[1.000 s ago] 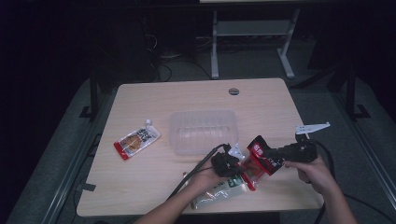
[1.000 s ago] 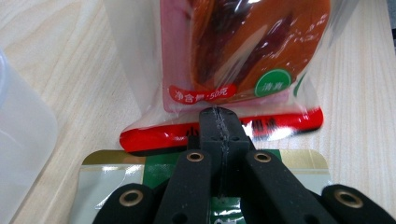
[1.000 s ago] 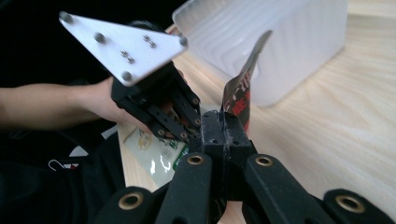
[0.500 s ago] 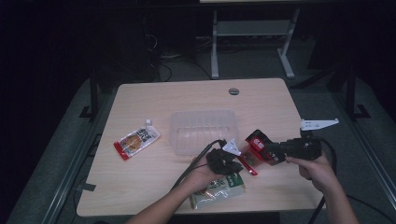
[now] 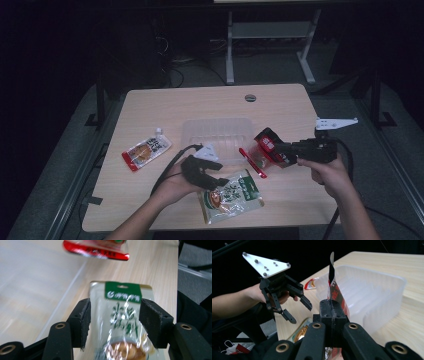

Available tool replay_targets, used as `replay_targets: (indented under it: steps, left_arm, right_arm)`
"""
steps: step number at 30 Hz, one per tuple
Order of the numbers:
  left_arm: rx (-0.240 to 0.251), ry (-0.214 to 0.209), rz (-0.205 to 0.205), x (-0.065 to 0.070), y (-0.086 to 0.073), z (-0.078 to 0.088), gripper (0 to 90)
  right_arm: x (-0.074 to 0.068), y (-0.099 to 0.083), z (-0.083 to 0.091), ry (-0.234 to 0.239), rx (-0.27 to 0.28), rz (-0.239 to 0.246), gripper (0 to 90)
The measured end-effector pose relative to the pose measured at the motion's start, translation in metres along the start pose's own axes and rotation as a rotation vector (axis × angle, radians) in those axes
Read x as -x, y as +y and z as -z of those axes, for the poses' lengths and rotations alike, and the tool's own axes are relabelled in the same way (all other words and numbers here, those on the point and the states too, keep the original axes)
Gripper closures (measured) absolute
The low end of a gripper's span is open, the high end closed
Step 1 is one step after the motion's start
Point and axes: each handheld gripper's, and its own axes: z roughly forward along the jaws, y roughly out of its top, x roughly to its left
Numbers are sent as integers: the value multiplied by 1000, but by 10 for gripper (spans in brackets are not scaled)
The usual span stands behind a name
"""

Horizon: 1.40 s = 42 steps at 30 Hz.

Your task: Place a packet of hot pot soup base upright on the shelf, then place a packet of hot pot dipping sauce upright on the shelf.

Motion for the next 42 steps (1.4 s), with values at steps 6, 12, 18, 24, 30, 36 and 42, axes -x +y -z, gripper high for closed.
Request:
replay_targets:
  steps: [6, 12, 18, 24, 30, 36, 42]
  left_arm:
    - [30, 49, 42, -8, -25, 30, 370]
    - [56, 129, 100, -20, -58, 60, 295]
    - [70, 192, 134, -24, -83, 75, 213]
    - [78, 239, 176, -29, -104, 86, 187]
    - [94, 271, 211, -35, -113, 92, 188]
    - [67, 274, 196, -38, -114, 94, 188]
    - [82, 285, 198, -40, -115, 94, 187]
  right_arm:
    - [-8, 17, -13, 9, 9, 28, 900]
    - [-9, 30, -29, -3, 3, 45, 900]
    - [-6, 43, -50, -15, -4, 48, 900]
    - [-7, 54, -74, -21, -3, 53, 900]
    - [-8, 63, -94, -19, 9, 60, 900]
    - [-11, 70, -111, -26, 4, 74, 900]
    - [-16, 76, -128, -30, -6, 79, 900]
